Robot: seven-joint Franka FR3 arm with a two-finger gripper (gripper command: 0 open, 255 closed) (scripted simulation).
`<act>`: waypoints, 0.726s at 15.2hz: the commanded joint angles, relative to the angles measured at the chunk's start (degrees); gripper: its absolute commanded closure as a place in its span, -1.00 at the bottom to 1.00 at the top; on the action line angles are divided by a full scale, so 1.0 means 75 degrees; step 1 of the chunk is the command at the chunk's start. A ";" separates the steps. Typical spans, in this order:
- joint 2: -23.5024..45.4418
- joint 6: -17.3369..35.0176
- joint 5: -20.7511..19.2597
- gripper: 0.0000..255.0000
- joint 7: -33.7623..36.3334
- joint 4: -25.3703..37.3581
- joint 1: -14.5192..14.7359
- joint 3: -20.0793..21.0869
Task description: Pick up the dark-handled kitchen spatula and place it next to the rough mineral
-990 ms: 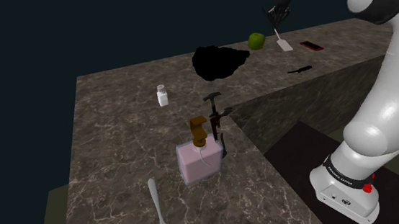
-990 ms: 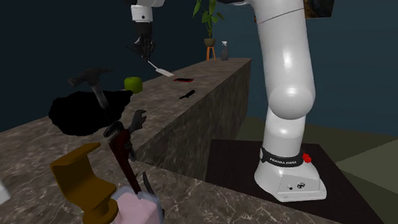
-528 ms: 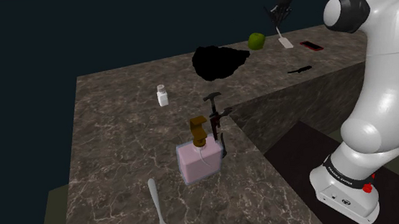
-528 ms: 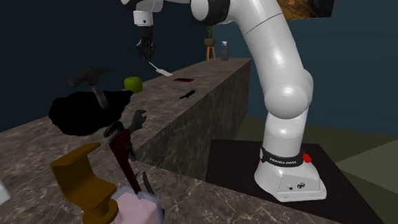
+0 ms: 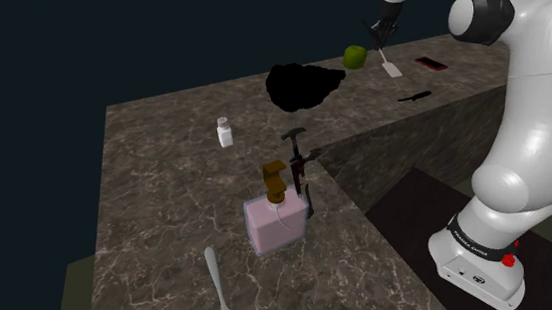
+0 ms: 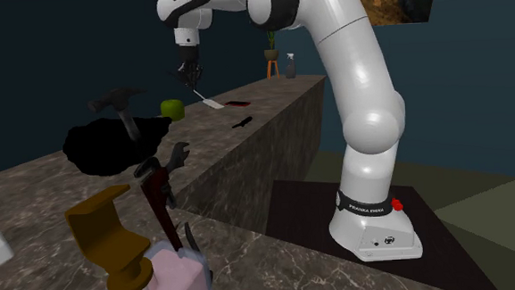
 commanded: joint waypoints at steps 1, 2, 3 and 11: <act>0.0003 0.0203 0.0008 1.00 -0.0025 -0.0197 0.0005 0.0001; 0.0000 0.0307 0.0009 1.00 -0.0032 -0.0305 0.0014 0.0003; -0.0001 0.0410 0.0012 1.00 -0.0038 -0.0410 0.0023 0.0005; 0.0066 0.1192 0.0055 1.00 -0.0098 -0.1132 0.0069 0.0032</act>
